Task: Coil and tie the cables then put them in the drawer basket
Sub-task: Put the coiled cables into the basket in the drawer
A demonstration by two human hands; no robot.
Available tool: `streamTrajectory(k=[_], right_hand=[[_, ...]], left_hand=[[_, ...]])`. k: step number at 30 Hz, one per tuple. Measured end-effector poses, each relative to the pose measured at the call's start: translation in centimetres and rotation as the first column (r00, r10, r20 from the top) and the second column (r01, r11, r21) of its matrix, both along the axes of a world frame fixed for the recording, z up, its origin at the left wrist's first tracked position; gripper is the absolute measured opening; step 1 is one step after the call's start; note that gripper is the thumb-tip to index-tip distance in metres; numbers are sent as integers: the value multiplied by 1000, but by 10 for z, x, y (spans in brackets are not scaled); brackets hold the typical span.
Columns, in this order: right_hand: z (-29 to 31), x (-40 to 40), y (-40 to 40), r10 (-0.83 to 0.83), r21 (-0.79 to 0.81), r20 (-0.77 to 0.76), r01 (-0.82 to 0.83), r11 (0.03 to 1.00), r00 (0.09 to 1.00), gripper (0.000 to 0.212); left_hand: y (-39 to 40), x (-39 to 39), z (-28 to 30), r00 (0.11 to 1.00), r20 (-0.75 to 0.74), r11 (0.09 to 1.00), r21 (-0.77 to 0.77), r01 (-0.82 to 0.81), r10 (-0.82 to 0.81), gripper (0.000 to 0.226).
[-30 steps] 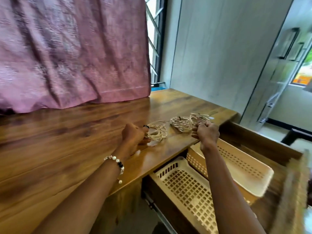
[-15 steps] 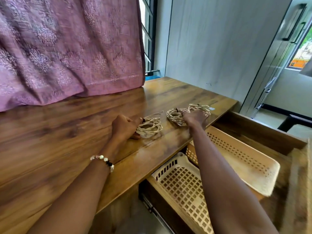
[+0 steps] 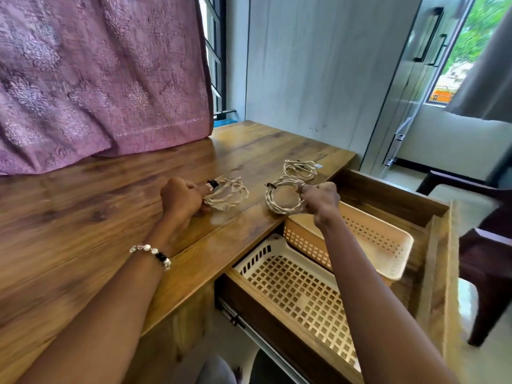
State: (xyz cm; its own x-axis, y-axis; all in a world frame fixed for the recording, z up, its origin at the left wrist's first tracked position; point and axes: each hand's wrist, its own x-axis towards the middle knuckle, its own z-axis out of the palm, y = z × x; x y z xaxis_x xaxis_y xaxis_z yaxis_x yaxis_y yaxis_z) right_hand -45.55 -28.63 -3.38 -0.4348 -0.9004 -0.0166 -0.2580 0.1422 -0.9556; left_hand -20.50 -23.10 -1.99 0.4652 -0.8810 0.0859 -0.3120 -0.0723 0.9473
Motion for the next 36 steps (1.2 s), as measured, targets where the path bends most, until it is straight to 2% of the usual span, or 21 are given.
streamTrajectory(k=[2, 5, 8, 10, 13, 16, 19, 21, 25, 28, 30, 32, 34, 36], right_hand=[[-3, -25, 9, -9, 15, 46, 9, 1000, 999, 15], [-7, -73, 18, -52, 58, 123, 45, 997, 991, 22], [-16, -120, 25, -103, 139, 118, 86, 987, 988, 32], [-23, -145, 31, -145, 179, 88, 128, 975, 985, 34], [-28, -169, 39, -157, 216, -80, 171, 961, 984, 33], [-28, -179, 41, -33, 277, -305, 122, 953, 952, 31], [-28, -176, 36, 151, 357, -462, 28, 934, 874, 22], [-30, -172, 32, 259, 415, -546, -11, 910, 797, 17], [-38, -168, 26, 380, 478, -653, -32, 878, 655, 18], [-39, -167, 26, 424, 505, -695, -25, 863, 581, 19], [-37, -168, 25, 436, 515, -685, -35, 856, 583, 16], [-33, -171, 23, 396, 480, -667, -42, 876, 631, 12], [-24, -174, 18, 302, 384, -603, -64, 921, 738, 10], [-11, -170, 13, 217, 224, -435, -129, 966, 874, 8]], left_hand=[[6, -14, 5, 997, -60, 998, -33, 46, -48, 15], [10, -53, 8, 975, -111, 981, -35, 190, -193, 15], [4, -101, 6, 938, -192, 957, -19, 290, -288, 18], [-6, -138, 2, 931, -175, 947, -12, 322, -319, 14], [-27, -187, -9, 912, -49, 911, 50, 409, -406, 13], [-56, -218, -29, 881, 193, 899, 164, 405, -432, 19], [-77, -231, -45, 761, 470, 894, 249, 372, -447, 13], [-83, -235, -50, 667, 584, 886, 285, 365, -463, 14], [-88, -239, -55, 507, 706, 865, 339, 370, -494, 17], [-91, -241, -58, 441, 726, 843, 383, 379, -528, 17], [-91, -241, -59, 404, 736, 833, 412, 370, -544, 15], [-89, -240, -56, 392, 729, 823, 438, 363, -561, 15], [-90, -237, -45, 474, 679, 826, 411, 387, -560, 13], [-93, -231, -27, 628, 512, 810, 336, 481, -586, 10]])
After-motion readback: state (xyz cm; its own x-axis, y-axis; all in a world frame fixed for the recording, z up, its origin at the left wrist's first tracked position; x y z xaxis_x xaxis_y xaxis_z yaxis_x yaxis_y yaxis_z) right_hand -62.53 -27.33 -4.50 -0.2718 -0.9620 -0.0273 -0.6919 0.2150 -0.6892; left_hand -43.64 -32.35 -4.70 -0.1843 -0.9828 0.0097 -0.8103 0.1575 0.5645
